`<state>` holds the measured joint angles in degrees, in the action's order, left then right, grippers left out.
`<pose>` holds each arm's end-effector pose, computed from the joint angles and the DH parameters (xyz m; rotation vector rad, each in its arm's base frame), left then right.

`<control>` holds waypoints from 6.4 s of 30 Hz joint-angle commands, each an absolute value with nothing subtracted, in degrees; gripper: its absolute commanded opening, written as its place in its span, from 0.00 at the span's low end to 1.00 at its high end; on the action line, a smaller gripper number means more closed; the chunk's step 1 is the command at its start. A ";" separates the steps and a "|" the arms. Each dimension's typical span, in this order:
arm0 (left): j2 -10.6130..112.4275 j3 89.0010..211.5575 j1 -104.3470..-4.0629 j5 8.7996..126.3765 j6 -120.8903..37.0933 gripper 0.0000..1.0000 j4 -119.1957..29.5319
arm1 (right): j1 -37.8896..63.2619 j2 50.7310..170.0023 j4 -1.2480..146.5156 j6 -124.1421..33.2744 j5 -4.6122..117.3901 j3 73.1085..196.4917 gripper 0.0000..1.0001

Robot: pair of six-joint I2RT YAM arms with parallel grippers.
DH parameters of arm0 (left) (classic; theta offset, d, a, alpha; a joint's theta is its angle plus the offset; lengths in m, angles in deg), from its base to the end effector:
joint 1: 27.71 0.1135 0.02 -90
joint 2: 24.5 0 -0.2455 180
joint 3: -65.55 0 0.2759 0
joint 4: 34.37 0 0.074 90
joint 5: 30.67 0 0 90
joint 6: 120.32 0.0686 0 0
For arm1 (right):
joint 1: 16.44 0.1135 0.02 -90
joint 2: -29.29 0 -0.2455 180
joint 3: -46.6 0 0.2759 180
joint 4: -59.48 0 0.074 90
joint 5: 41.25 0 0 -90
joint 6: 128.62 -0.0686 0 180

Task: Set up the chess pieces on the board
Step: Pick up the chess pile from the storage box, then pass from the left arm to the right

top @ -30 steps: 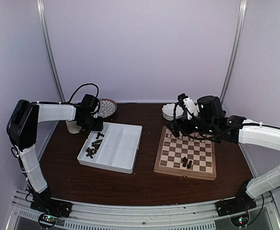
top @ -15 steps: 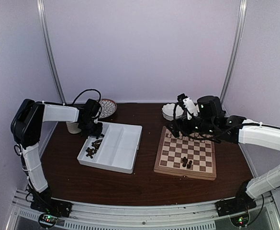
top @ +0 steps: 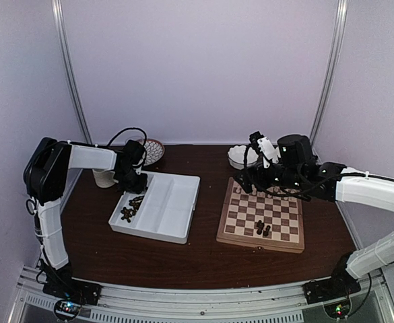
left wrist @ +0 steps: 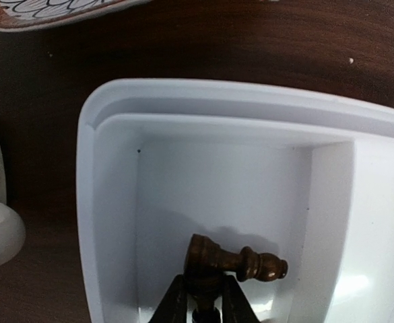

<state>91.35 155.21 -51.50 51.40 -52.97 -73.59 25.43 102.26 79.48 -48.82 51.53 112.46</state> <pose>0.4007 -0.1663 0.0836 -0.0139 2.6934 -0.0599 0.2575 0.2352 0.2491 -0.6029 2.0116 0.6094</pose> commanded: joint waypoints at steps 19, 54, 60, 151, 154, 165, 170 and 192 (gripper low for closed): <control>57.88 130.06 -55.73 56.36 -61.93 0.11 -54.64 | 25.48 97.86 76.93 -49.80 49.45 109.93 1.00; 52.11 116.69 -67.46 82.21 -56.68 0.12 -27.30 | 39.09 99.20 55.32 -36.39 40.95 99.38 1.00; 53.42 117.54 -68.74 85.93 -57.63 0.12 -25.90 | 43.50 103.10 57.55 -28.82 39.62 101.43 1.00; 61.92 112.92 -73.91 110.71 -73.98 0.11 20.33 | 39.37 113.76 12.11 -72.59 83.38 97.64 0.37; 61.70 112.83 -73.93 110.72 -73.83 0.11 20.21 | 39.37 113.42 12.91 -72.27 83.00 97.66 0.35; 61.10 112.41 -73.94 110.31 -73.70 0.11 20.54 | 39.43 114.68 16.00 -71.35 82.08 98.79 0.37; 60.88 112.17 -73.89 110.22 -73.73 0.11 21.16 | 39.38 115.05 15.26 -71.67 82.41 98.65 0.31; 59.44 108.80 -73.90 105.55 -71.87 0.10 25.46 | 39.42 116.85 10.42 -73.47 82.36 98.19 0.39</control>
<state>60.56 109.33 -73.57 106.46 -72.99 20.85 39.66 115.94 12.21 -72.92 82.18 97.47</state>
